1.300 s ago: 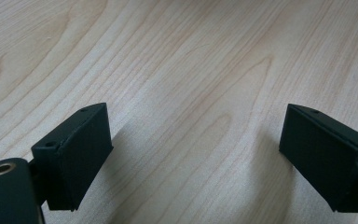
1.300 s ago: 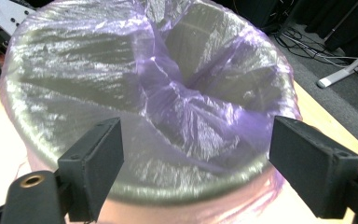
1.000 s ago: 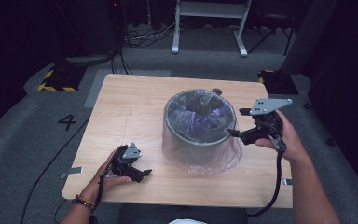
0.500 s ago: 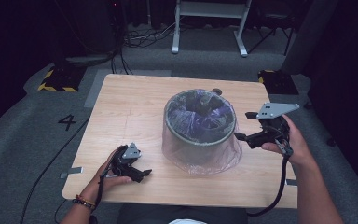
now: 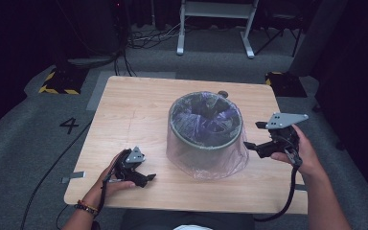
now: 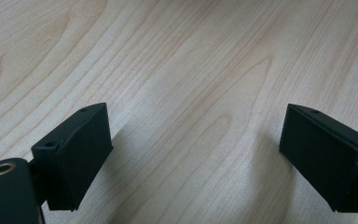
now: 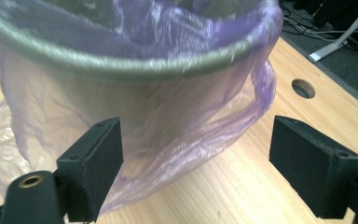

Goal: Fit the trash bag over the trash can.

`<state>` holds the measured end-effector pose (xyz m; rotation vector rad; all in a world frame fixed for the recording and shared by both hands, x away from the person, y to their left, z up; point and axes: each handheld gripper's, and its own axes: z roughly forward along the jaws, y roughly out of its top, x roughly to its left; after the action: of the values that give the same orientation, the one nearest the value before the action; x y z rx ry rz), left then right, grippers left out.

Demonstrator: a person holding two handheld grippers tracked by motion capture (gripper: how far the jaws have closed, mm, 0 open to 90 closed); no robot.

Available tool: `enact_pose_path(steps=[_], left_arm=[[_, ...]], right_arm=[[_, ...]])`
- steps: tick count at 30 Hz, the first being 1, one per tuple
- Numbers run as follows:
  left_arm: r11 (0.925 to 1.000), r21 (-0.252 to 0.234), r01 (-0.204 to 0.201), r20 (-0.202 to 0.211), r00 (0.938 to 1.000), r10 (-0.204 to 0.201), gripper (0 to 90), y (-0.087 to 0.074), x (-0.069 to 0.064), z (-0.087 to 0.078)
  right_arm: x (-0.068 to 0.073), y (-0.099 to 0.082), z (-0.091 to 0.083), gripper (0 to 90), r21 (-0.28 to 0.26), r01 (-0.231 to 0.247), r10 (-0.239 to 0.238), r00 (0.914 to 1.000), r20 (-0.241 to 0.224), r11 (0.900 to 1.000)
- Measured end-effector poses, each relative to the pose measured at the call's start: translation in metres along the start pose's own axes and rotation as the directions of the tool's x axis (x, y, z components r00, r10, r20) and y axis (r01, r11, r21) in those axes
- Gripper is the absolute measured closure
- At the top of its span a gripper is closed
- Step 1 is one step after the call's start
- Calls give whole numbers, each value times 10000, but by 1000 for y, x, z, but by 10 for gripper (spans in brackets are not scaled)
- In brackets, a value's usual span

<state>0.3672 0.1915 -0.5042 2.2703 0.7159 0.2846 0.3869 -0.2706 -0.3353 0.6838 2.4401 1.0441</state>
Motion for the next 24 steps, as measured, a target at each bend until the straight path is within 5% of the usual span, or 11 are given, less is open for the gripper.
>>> enact_pose_path(steps=[8,24], left_arm=[[10000,2,0,-11,10000,0,89,0,0,0],[10000,0,-6,-7,10000,6,89,0,0,0]], right_arm=[[1,-15,11,176,286,-93,91,9999,52,9995],[12,-43,29,176,590,444,-487,9961,738,9973]])
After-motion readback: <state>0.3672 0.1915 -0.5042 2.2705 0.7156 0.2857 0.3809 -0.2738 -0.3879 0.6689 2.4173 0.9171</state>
